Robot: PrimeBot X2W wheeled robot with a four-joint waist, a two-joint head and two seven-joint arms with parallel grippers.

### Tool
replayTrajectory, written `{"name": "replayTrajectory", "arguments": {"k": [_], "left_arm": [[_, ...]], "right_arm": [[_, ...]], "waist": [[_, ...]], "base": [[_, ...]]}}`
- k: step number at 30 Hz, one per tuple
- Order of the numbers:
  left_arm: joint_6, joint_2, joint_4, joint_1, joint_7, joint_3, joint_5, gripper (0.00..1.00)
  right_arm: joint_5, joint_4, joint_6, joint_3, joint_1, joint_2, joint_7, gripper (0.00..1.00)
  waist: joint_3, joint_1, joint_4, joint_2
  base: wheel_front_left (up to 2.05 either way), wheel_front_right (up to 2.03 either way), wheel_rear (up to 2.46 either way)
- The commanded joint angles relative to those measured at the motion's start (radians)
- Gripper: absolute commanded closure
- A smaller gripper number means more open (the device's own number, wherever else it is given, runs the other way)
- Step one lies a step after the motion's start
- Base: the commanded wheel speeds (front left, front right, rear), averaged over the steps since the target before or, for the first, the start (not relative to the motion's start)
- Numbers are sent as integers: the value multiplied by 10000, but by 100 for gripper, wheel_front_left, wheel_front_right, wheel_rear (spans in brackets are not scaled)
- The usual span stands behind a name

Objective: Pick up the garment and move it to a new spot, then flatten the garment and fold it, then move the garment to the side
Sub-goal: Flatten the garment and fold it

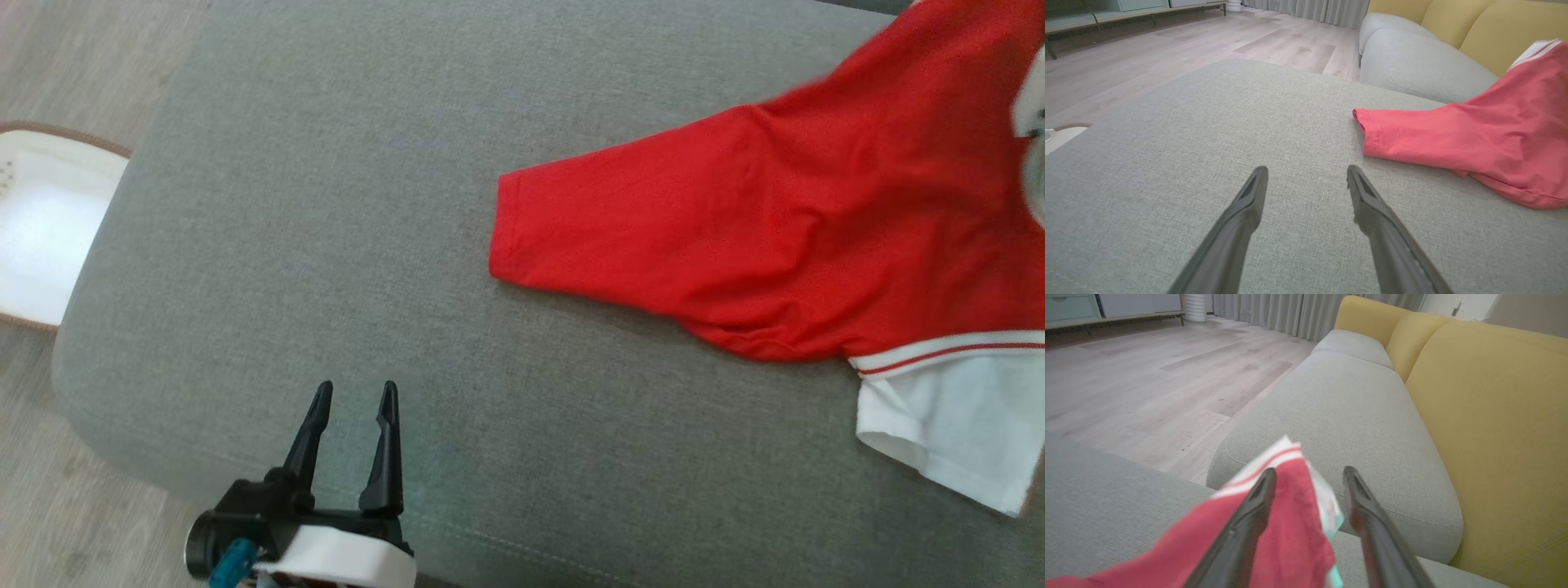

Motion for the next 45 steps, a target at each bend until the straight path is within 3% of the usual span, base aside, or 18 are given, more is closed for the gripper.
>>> {"name": "replayTrajectory", "arguments": {"k": [1,11,19,27,35,45], "left_arm": [[-25,61,-176,-353,-104,378,92,0],[-93,164,-47,-191,-118,629,97,0],[58,461,-191,175,-48,822,8,0],[115,692,-108,785,17,1028,-363,0],[56,719,157,905,99,952,-453,0],[-746,705,1838,-791,812,621,-364,0]], "right_arm": [[-90,-181,33,9,-344,312,-279,0],[797,549,33,761,208,1493,-1942,0],[2135,-417,33,1418,2115,2166,-2316,0],[2873,-2815,33,1426,5313,2728,-2334,0],[3100,-5784,33,1103,8153,2963,-1889,0],[3729,-9349,33,1598,9892,2971,-446,0]], "waist": [[-63,-1,-86,0],[-880,-1,-983,0],[-2049,-1,-1915,0],[-3000,-1,-2657,0],[-3074,-1,-3105,0],[-2068,-1,-3595,0]], "base": [[0,0,0],[0,0,0],[0,0,0],[0,0,0],[0,0,0],[0,0,0]]}}
